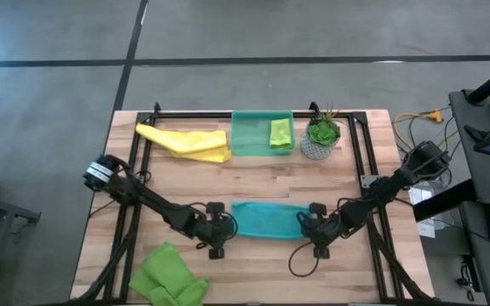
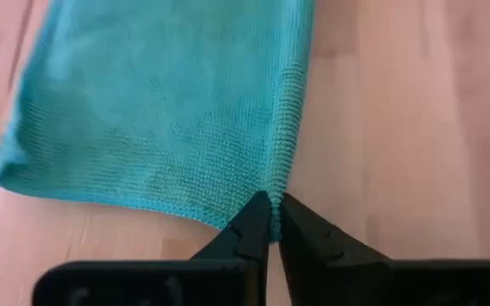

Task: Fold microfiber towels
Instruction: Fold the blue microfiber cloth

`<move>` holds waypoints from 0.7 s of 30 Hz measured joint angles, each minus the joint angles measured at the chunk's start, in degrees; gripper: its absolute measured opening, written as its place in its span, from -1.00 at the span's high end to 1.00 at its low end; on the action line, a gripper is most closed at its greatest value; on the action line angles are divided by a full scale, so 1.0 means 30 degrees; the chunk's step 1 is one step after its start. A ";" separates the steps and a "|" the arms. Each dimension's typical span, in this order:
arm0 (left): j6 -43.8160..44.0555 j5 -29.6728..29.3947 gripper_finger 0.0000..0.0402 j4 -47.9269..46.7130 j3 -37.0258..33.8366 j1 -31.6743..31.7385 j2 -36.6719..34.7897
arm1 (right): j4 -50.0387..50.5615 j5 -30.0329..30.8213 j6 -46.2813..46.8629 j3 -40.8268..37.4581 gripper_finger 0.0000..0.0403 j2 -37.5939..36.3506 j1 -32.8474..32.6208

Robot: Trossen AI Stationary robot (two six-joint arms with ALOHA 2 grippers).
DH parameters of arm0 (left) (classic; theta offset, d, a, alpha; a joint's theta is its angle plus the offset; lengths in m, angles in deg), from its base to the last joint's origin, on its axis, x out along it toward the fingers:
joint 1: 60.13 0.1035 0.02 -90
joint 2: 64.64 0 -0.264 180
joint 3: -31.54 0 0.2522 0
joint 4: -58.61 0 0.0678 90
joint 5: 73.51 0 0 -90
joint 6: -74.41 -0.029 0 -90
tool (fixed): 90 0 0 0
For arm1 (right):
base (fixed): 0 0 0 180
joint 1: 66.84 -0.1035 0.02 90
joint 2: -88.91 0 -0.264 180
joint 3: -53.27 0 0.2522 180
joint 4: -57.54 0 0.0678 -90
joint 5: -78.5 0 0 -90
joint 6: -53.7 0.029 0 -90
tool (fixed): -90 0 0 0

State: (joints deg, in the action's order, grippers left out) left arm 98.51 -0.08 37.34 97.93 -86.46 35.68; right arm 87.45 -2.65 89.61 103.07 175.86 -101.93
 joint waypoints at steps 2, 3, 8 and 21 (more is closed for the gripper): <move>0.0320 0.0002 0.98 0.0055 0.0035 -0.0051 -0.0257 | 0.0252 -0.0303 0.0245 0.0117 0.95 -0.0013 -0.0018; 0.0370 -0.0008 0.99 0.0040 0.0035 -0.0105 -0.0360 | 0.0399 -0.0415 0.0368 0.0196 0.95 -0.0013 -0.0078; 0.1056 0.0658 0.99 0.0139 0.0108 -0.0401 -0.0978 | 0.0714 -0.0910 0.1273 0.0718 0.95 -0.0137 -0.0734; 0.1864 0.3798 1.00 0.0764 0.1004 -0.1081 -0.1466 | 0.0728 -0.0933 0.4501 0.1537 0.96 -0.1668 -0.2428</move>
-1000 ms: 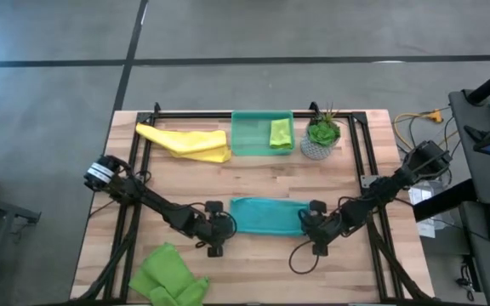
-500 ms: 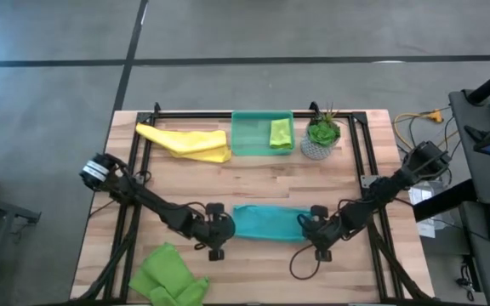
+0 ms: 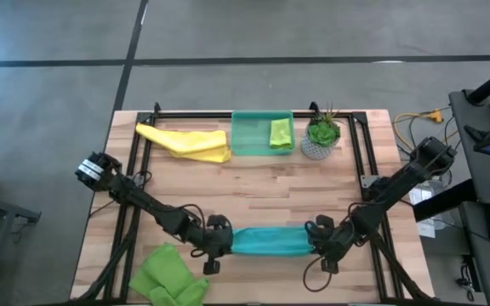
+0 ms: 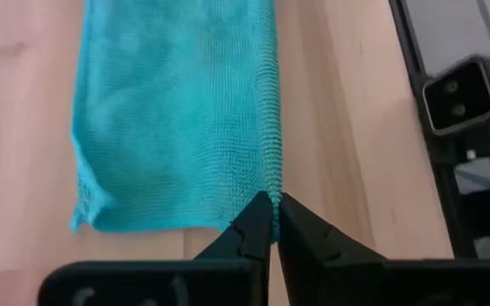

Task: Fold microfiber towels
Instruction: Fold the blue microfiber cloth

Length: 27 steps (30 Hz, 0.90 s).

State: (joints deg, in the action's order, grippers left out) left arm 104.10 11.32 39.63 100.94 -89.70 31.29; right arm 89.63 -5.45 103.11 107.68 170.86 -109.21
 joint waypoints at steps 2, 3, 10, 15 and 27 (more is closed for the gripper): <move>-0.0009 -0.0404 1.00 0.0087 -0.0005 0.0113 -0.0015 | -0.0022 -0.0187 0.0027 -0.0008 0.96 -0.0021 0.0007; -0.0022 -0.0455 1.00 0.0089 -0.0007 0.0178 -0.0023 | -0.0037 -0.0245 0.0027 -0.0004 0.96 -0.0021 0.0007; -0.0063 -0.0435 1.00 0.0192 -0.0022 0.0280 -0.0023 | -0.0544 -0.2129 -0.0046 0.0003 0.96 -0.0057 0.0000; -0.0022 -0.0393 1.00 0.0191 -0.0058 0.0303 -0.0023 | -0.0765 -0.2495 0.0038 0.0018 0.96 -0.0326 0.0000; -0.0175 -0.0402 1.00 0.0963 -0.0262 0.0360 -0.0023 | -0.0554 -0.0881 0.0034 -0.0099 0.96 0.0756 0.0000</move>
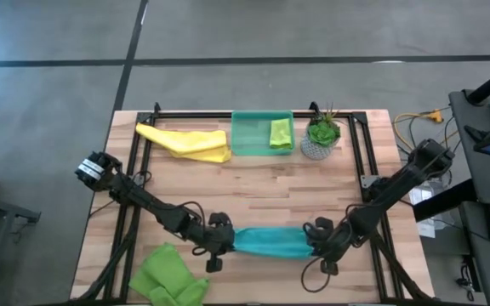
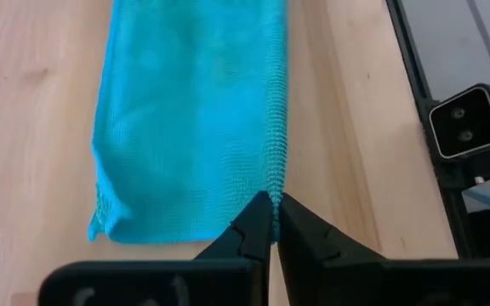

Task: Fold microfiber towels
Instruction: Fold the blue microfiber cloth

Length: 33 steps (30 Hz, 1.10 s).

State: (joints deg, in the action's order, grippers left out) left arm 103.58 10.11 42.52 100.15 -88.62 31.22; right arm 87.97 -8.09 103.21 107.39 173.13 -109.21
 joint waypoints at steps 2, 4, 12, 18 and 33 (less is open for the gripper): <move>-0.0011 -0.0079 1.00 0.0117 0.0000 0.0000 0.0094 | 0.0000 0.0033 -0.0028 -0.0007 0.96 0.0642 0.0000; -0.0024 -0.0302 1.00 0.0064 -0.0032 0.0000 0.0243 | -0.0071 -0.0078 0.0019 -0.0007 0.96 0.1354 -0.0044; 0.0153 -0.0322 1.00 0.0248 -0.0044 0.0044 0.1074 | -0.0487 -0.0121 0.0700 0.0026 0.86 0.2275 -0.0383; 0.0146 -0.0057 1.00 0.0132 -0.0044 0.0066 0.1100 | -0.0249 -0.0261 0.0734 -0.0051 0.51 0.1105 -0.0695; 0.0149 -0.0064 1.00 0.0219 -0.0044 0.0133 0.1122 | -0.1826 0.0492 0.1354 -0.0029 0.25 0.0841 -0.1282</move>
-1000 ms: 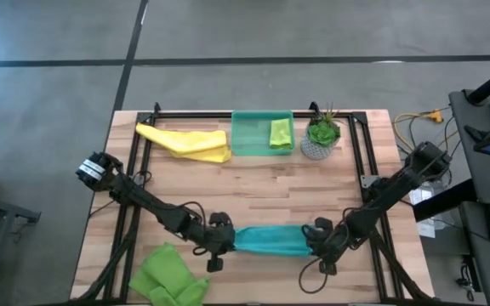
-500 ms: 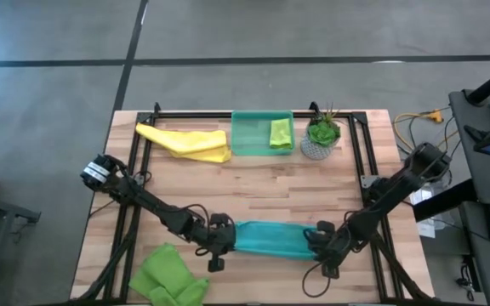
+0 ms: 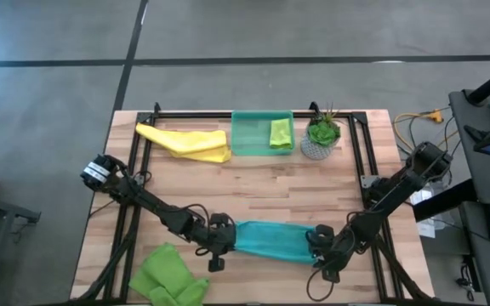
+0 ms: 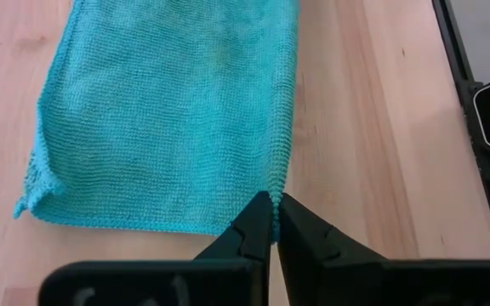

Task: Fold microfiber towels
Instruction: Fold the blue microfiber cloth

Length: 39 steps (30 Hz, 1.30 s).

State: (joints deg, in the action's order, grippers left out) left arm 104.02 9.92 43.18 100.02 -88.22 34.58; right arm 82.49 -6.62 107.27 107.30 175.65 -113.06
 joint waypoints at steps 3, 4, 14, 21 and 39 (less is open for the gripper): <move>-0.0003 0.0000 1.00 0.0000 0.0000 0.0035 0.0000 | 0.0021 0.0090 -0.0390 -0.0004 0.28 0.0007 -0.0007; 0.0004 -0.0007 1.00 0.0006 0.0000 0.0055 0.0006 | 0.0030 0.0088 -0.0495 0.0000 0.30 0.0007 -0.0007; 0.0003 -0.0021 1.00 0.0067 0.0000 0.0288 0.0007 | -0.0024 -0.0120 -0.0796 0.0139 0.37 0.1429 -0.0007; 0.0004 -0.0029 1.00 0.0123 0.0000 0.0290 0.0007 | 0.0311 -0.0266 -0.0846 0.0255 0.77 0.1402 -0.0007; 0.1444 -0.0680 1.00 0.0217 -0.0135 0.0308 -0.0160 | 0.2728 -0.0590 0.0421 0.0270 0.95 -0.1691 -0.0212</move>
State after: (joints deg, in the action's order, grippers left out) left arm 108.36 7.88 43.83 99.62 -87.30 34.10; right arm 90.68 -8.38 108.54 108.11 170.58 -113.69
